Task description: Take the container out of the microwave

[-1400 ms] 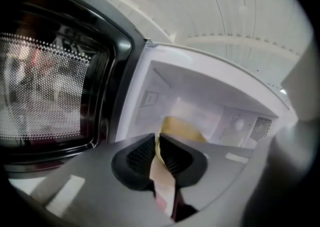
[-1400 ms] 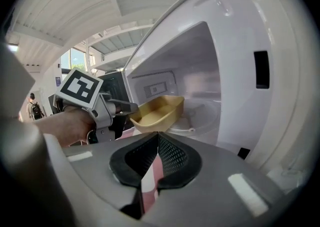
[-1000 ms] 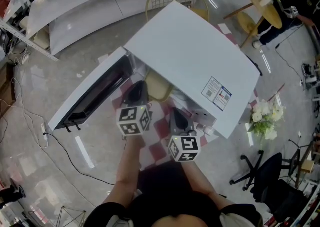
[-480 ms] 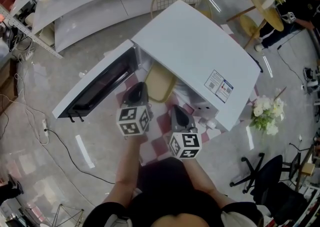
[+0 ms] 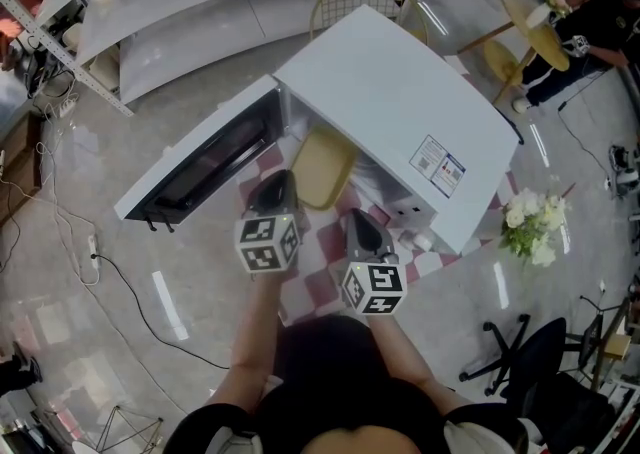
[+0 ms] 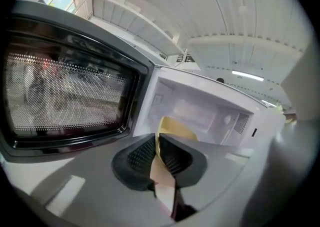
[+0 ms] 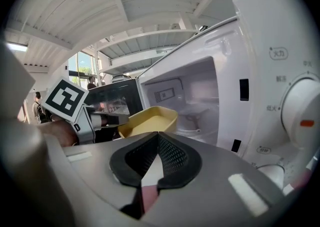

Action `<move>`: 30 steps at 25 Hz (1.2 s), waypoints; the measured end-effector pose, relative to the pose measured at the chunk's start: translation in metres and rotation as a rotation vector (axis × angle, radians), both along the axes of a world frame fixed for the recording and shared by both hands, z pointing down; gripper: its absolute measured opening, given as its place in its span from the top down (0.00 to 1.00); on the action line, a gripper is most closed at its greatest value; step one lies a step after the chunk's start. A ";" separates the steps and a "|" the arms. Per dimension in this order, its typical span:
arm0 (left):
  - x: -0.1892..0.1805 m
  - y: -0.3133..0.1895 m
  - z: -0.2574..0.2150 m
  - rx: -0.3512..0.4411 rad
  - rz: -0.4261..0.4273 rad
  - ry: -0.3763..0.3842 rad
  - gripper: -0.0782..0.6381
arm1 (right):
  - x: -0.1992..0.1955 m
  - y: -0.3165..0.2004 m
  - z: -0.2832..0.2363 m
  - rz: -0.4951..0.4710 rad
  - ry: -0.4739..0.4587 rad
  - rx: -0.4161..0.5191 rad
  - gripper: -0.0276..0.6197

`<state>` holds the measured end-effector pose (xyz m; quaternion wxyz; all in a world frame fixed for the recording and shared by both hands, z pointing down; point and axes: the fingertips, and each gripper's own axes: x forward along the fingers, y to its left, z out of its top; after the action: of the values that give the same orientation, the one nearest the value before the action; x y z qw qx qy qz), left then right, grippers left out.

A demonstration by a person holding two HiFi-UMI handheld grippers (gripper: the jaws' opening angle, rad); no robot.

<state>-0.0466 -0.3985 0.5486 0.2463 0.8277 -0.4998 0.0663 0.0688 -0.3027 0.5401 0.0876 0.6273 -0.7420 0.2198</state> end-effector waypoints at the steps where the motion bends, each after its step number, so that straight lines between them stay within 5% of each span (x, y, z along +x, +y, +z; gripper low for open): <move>1: -0.001 0.002 0.000 -0.001 -0.003 -0.001 0.84 | 0.000 0.001 -0.001 -0.001 -0.001 0.002 0.95; 30: -0.056 0.059 0.002 -0.027 -0.119 -0.015 0.85 | -0.005 0.025 -0.016 -0.026 0.000 0.051 0.95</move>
<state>-0.1030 -0.3397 0.5511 0.2572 0.7926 -0.5491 0.0646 0.0638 -0.2777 0.5237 0.0743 0.6197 -0.7553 0.1998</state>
